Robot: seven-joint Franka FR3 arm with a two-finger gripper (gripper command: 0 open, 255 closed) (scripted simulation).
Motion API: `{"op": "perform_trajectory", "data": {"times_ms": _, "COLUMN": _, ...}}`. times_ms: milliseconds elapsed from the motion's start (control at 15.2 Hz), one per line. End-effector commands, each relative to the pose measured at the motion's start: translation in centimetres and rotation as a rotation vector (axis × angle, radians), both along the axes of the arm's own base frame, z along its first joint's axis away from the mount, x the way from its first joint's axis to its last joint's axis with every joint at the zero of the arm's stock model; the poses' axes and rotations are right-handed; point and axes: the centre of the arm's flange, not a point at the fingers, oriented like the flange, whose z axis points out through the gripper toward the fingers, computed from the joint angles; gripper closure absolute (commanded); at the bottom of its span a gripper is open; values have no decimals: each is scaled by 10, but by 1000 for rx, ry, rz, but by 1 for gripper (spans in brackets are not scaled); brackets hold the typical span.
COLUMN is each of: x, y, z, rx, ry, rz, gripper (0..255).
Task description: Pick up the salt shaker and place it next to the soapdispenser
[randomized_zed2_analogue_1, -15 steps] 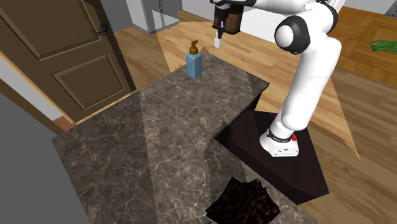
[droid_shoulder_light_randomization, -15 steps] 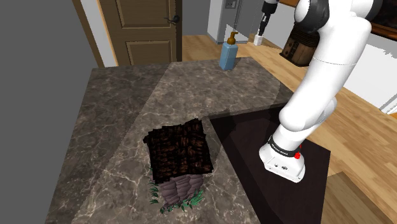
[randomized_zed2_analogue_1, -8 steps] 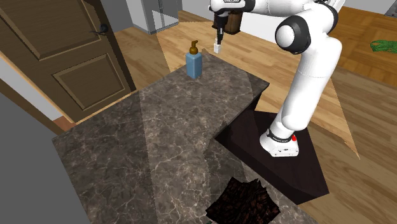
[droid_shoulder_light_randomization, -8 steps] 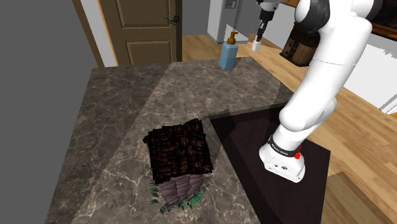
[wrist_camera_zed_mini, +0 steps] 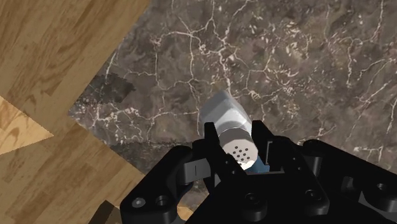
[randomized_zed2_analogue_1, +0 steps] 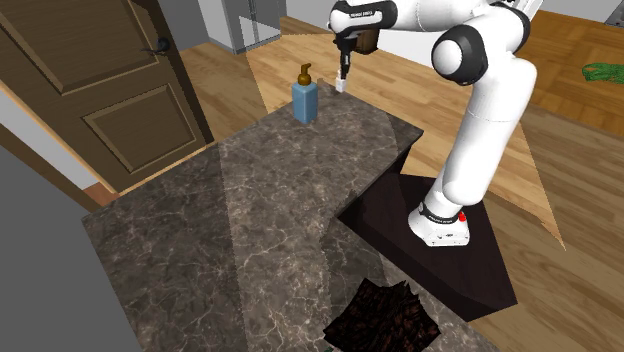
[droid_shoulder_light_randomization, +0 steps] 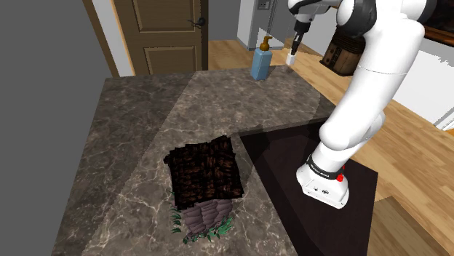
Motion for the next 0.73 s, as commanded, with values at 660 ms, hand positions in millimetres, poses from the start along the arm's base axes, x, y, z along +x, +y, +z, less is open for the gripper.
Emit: {"op": "perform_trajectory", "data": {"times_ms": 660, "x": 0, "y": -1, "z": -64, "rx": 0, "ry": 0, "rz": 0, "gripper": 255}}
